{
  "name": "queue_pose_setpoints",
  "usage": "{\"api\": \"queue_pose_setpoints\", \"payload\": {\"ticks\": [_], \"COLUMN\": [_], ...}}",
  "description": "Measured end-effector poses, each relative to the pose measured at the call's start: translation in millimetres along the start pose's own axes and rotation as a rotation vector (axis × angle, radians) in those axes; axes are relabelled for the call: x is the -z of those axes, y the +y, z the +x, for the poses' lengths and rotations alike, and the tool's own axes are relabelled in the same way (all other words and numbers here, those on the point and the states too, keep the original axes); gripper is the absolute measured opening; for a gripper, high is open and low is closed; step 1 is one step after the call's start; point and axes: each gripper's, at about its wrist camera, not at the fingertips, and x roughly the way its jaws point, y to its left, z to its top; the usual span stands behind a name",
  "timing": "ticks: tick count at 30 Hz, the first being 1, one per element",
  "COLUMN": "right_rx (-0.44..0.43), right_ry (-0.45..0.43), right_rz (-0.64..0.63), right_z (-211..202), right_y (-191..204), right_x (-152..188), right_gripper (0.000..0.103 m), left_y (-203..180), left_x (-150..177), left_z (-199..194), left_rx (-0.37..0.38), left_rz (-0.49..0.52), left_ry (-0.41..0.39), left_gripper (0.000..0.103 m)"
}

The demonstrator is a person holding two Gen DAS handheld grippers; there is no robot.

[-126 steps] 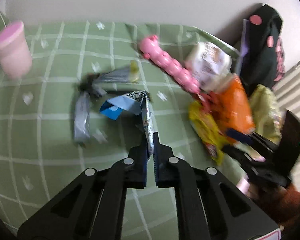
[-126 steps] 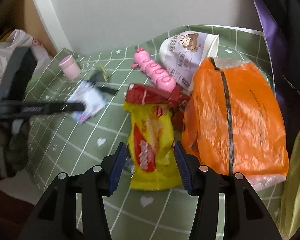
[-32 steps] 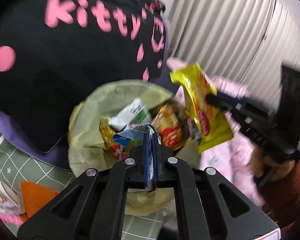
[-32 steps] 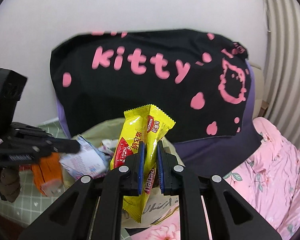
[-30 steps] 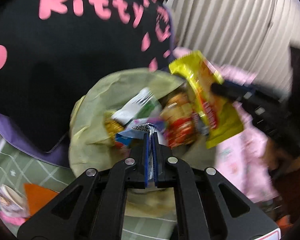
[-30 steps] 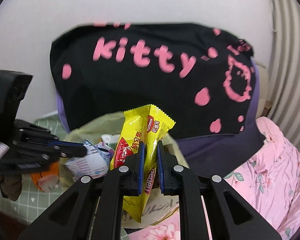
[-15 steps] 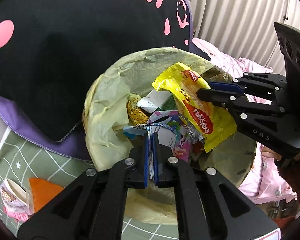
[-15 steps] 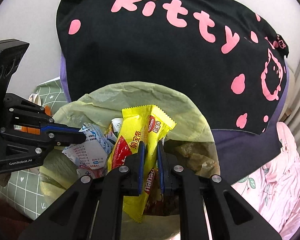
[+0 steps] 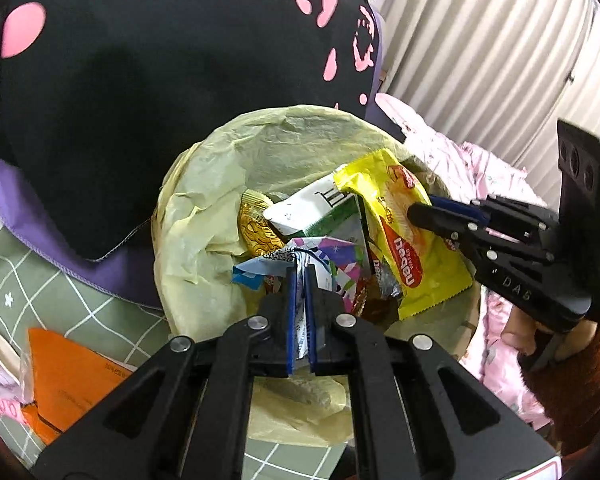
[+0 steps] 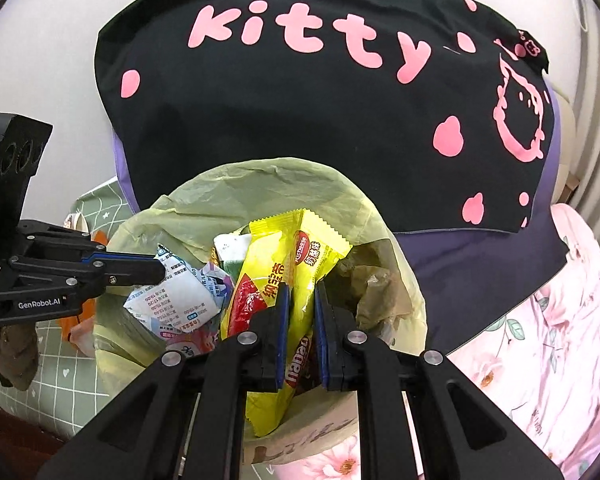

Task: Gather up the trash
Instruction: 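Open both grippers to drop the wrappers into the yellow bag, then move both grippers back over the table toward the black wrapper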

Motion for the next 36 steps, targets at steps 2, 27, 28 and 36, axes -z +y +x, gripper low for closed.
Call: {"api": "queue_pose_setpoints", "payload": {"ticks": [2, 27, 28, 36], "right_rx": [-0.001, -0.006, -0.025, -0.153], "right_ry": [-0.008, -0.173, -0.18, -0.13], "right_rz": [0.005, 0.017, 0.009, -0.094], "right_z": [-1.6, -38.0, -39.4, -27.1], "right_y": [1.0, 52.7, 59.2, 125.0], "right_x": [-0.6, -13.1, -14.9, -16.9], "right_gripper": [0.012, 0.038, 0.038, 0.042], "left_y": [3.5, 111.6, 121.6, 199.2], "left_x": [0.3, 85.3, 92.6, 170.2], "left_z": [-3.4, -127.9, -129.8, -166.6], "left_rx": [0.016, -0.326, -0.343, -0.528], "left_rz": [-0.024, -0.238, -0.26, -0.446], "left_ry": [-0.009, -0.27, -0.267, -0.256], "left_gripper": [0.004, 0.041, 0.041, 0.041]}}
